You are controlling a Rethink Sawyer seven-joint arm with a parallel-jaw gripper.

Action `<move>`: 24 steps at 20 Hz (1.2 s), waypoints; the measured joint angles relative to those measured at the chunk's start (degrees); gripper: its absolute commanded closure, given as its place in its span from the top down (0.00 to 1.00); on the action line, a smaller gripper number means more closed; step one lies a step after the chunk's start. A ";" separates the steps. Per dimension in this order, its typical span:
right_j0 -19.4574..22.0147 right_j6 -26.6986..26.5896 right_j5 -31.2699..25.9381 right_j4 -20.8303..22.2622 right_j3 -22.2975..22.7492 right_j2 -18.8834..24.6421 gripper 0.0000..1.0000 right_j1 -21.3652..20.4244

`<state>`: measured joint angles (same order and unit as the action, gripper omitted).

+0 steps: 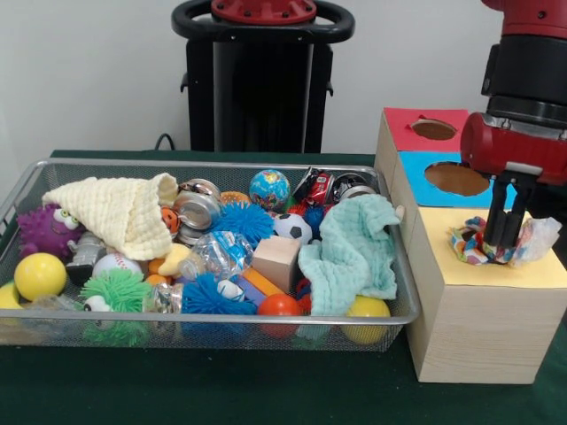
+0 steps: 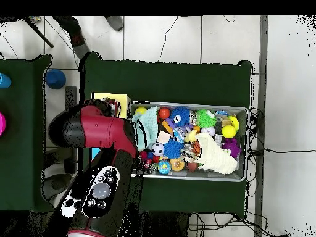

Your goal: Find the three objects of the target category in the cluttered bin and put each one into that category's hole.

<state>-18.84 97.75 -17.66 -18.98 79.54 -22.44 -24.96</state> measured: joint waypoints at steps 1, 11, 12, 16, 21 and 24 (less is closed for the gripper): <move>0.00 0.00 0.25 0.00 0.01 0.00 0.00 0.04; 0.06 0.00 0.54 0.08 0.37 0.01 0.00 -0.02; 0.08 0.00 0.54 0.09 0.42 0.00 0.00 -0.05; 0.42 0.00 0.54 0.11 0.64 0.12 0.00 -0.36; 1.86 0.00 0.54 0.11 1.55 0.65 0.00 -1.45; 2.56 0.00 0.54 0.11 2.39 0.86 0.00 -2.07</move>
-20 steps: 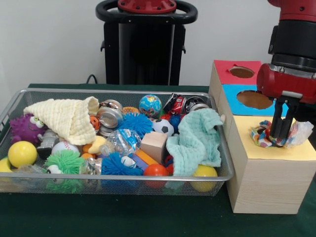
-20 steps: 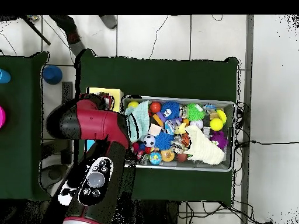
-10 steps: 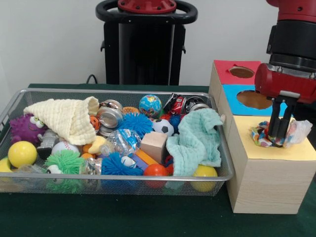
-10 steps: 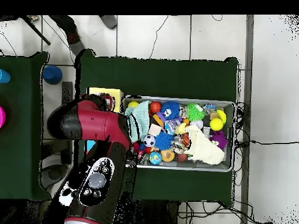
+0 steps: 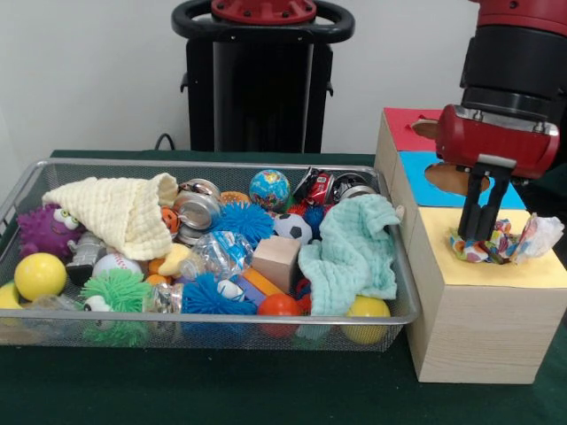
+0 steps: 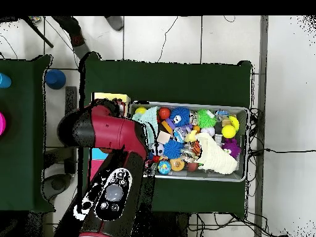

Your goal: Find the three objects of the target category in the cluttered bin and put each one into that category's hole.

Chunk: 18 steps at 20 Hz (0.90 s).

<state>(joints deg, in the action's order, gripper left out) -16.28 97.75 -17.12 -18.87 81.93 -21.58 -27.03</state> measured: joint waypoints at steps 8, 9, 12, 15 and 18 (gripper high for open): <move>0.31 0.00 0.00 0.00 0.83 0.03 0.00 -0.23; 0.31 0.00 0.00 0.00 0.86 0.03 0.00 -0.23; 0.31 0.00 0.00 0.00 1.12 0.03 0.00 -0.24; 0.31 0.00 0.00 0.00 1.32 0.04 0.00 -0.24; 0.31 0.00 0.00 0.00 1.56 0.04 0.00 -0.24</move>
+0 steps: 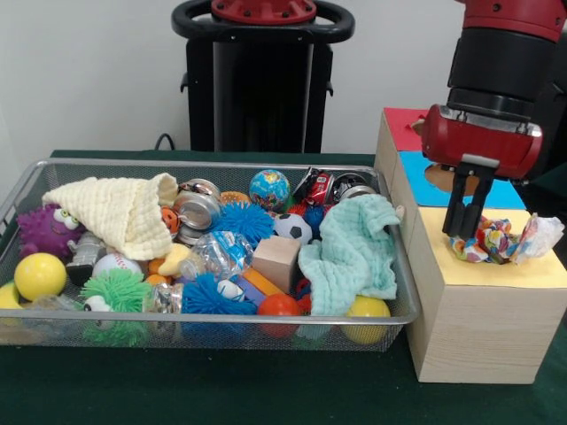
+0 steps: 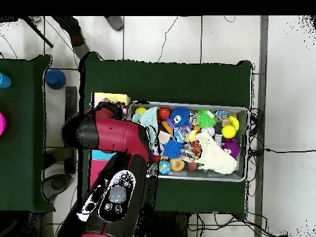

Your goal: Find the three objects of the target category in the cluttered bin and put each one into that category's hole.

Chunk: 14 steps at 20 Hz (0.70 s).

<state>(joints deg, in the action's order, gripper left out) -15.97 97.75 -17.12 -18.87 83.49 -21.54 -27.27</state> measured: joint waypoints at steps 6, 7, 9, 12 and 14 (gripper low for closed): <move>-0.07 0.00 0.00 0.00 0.32 0.03 0.00 0.00; -0.08 0.00 0.00 0.00 0.37 0.05 0.00 0.00; -0.09 0.00 0.00 0.00 0.41 0.09 0.00 0.00; -0.15 0.00 0.00 0.00 0.47 0.13 0.00 -0.03; -0.21 0.00 0.00 0.00 0.48 0.13 0.00 -0.04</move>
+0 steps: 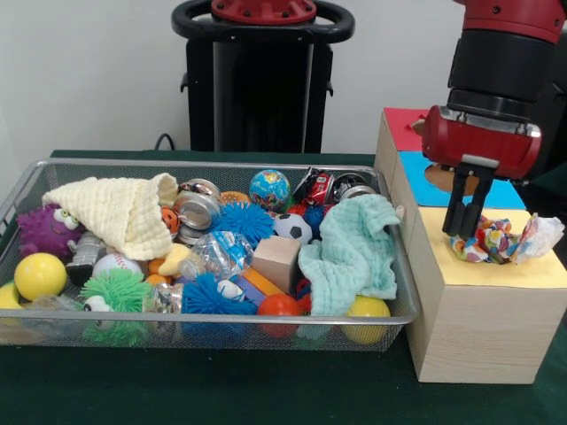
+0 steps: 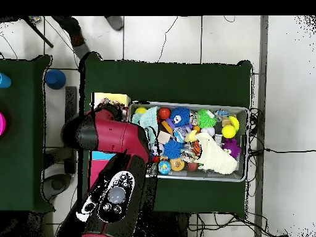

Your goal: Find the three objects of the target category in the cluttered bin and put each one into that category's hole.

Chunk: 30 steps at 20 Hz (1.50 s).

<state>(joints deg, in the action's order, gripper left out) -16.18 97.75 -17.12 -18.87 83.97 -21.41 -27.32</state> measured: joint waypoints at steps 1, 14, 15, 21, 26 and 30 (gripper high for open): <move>-0.04 0.00 0.00 0.00 0.00 0.00 0.00 0.00; -0.91 0.00 0.00 0.00 0.00 0.00 0.00 0.00; -0.95 0.00 0.00 0.00 0.00 0.00 0.00 0.00; -1.21 0.00 0.01 -0.01 0.00 0.00 0.00 0.00; -1.21 0.00 0.00 -0.01 0.01 0.00 0.00 0.00; -1.21 0.00 0.00 -0.01 0.06 0.02 0.00 0.00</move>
<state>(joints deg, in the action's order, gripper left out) -17.40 97.75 -17.12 -18.89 84.03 -21.39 -27.32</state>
